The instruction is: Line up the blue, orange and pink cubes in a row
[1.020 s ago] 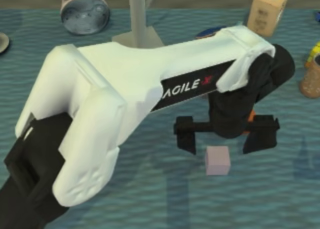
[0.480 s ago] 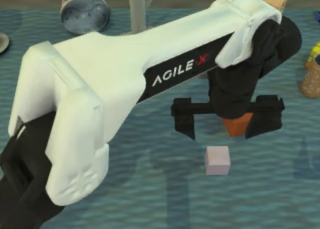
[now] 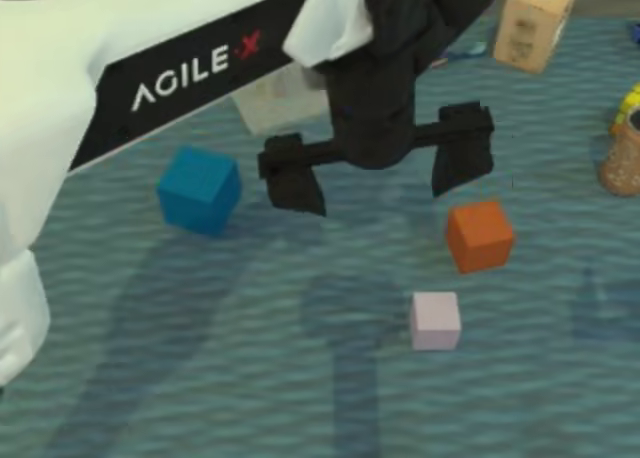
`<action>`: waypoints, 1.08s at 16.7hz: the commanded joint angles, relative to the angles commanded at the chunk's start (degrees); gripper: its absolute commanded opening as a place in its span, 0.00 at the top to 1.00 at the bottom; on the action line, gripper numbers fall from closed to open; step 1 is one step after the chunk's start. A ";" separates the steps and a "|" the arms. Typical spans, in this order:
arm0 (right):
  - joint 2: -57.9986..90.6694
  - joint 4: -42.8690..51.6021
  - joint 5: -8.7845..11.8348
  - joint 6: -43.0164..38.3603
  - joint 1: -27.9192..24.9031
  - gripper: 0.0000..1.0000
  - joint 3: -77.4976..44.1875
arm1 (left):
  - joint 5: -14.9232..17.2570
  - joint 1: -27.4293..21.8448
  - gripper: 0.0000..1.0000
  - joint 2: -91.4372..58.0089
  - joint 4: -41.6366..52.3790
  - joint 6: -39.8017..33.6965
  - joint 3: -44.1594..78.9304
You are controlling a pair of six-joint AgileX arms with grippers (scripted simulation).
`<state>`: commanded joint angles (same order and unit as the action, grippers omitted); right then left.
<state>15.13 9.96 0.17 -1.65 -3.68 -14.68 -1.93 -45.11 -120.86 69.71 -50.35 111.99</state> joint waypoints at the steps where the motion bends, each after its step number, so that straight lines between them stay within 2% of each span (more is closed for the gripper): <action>1: 4.22 2.47 -0.02 -0.39 -0.85 0.00 -3.84 | -0.09 2.18 0.00 4.79 -2.62 0.91 -4.40; 6: 32.75 17.50 -0.14 -2.60 -5.88 0.00 -26.68 | -0.25 14.98 0.00 35.99 -18.74 8.51 -32.21; 12: 69.20 37.20 -0.21 -5.31 -12.44 0.00 -54.33 | 0.20 30.29 0.00 76.18 -40.41 23.69 -69.89; 18: 96.05 52.40 -0.27 -7.53 -17.73 0.00 -77.19 | 1.10 41.20 0.00 105.51 -59.04 40.24 -98.39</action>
<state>111.18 62.36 -0.09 -9.17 -21.40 -91.86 -0.83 -3.91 -15.36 10.66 -10.11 13.60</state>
